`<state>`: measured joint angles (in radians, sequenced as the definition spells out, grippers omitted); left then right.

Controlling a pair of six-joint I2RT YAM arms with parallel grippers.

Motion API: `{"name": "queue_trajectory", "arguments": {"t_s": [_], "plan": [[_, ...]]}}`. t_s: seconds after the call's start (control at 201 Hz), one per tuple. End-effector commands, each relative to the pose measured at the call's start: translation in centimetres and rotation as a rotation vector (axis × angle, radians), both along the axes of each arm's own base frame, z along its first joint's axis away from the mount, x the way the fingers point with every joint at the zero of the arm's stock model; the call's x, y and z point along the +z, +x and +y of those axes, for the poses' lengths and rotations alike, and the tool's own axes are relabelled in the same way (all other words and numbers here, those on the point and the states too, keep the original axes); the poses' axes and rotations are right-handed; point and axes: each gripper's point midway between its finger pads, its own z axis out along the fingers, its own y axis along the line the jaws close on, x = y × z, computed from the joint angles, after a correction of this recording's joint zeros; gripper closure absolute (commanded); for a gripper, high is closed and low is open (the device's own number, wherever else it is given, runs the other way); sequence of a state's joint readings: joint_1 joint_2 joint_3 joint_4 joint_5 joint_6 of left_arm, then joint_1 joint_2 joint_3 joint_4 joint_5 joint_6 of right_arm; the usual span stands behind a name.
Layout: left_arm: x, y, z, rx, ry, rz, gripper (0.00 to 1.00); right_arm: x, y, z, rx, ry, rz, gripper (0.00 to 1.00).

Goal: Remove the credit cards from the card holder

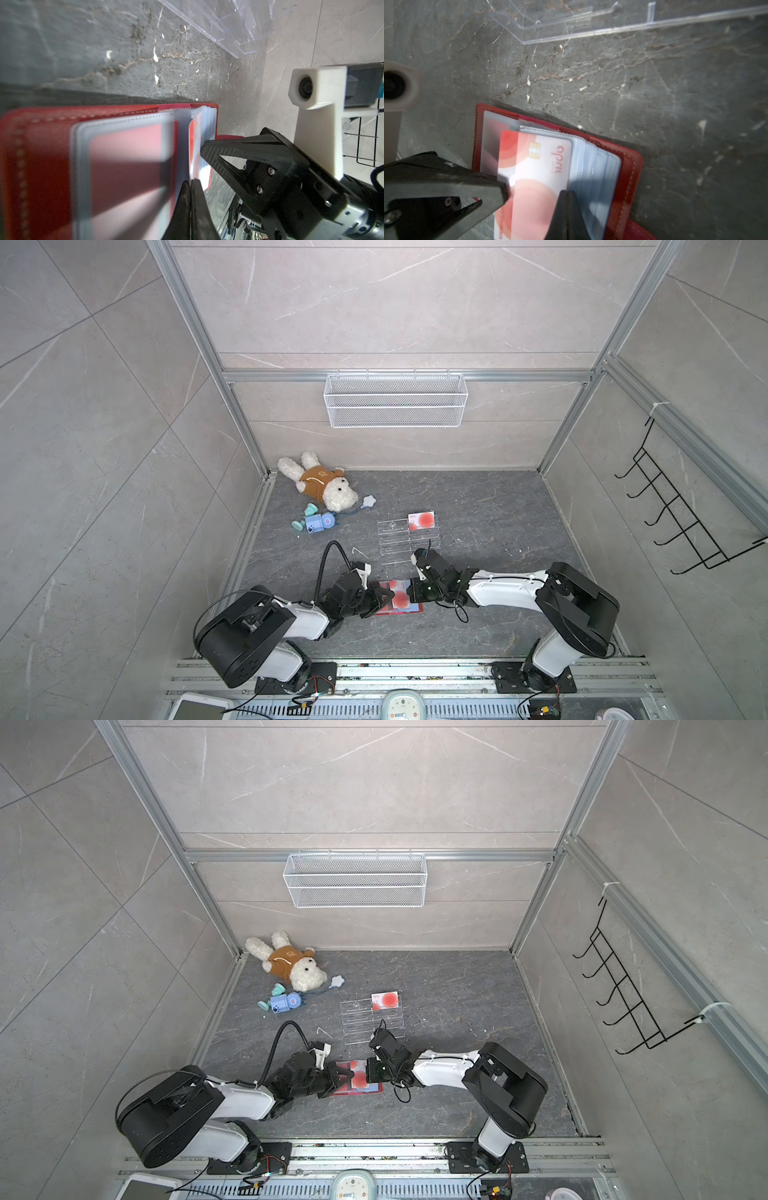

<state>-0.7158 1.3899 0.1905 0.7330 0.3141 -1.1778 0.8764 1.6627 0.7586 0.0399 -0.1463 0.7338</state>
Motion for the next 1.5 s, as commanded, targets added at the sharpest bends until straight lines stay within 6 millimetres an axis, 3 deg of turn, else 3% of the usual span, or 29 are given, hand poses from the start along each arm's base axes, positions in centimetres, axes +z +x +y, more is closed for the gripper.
{"name": "queue_trajectory", "arguments": {"t_s": [0.0,0.314,0.433,0.553,0.841,1.041,1.284,1.494], "plan": [[0.6,0.1,1.0,0.048,0.021,-0.018,1.0,-2.5,-1.1,-2.1,-0.028,-0.104,0.062,0.99],[3.9,-0.1,2.9,0.095,0.056,-0.083,1.0,-2.0,-0.8,-1.7,-0.028,-0.092,0.055,0.99],[4.9,0.1,3.0,0.112,0.028,-0.105,1.0,-0.7,-0.6,-1.2,-0.024,-0.051,0.032,0.98],[6.3,0.5,3.2,0.147,0.006,-0.125,1.0,1.7,-0.1,-0.1,-0.005,0.007,-0.003,0.89],[10.7,3.0,4.2,0.321,-0.099,-0.202,1.0,9.4,1.1,0.0,-0.053,0.145,-0.11,0.35],[14.3,4.8,4.6,0.446,-0.215,-0.263,1.0,14.8,1.9,-1.6,-0.146,0.301,-0.195,0.1],[20.1,5.7,4.2,0.543,-0.36,-0.428,1.0,20.1,3.3,-2.4,-0.223,0.652,-0.224,0.1],[22.6,6.3,2.0,0.557,-0.467,-0.481,1.0,22.5,4.0,-1.0,-0.182,0.889,-0.233,0.18]]}}
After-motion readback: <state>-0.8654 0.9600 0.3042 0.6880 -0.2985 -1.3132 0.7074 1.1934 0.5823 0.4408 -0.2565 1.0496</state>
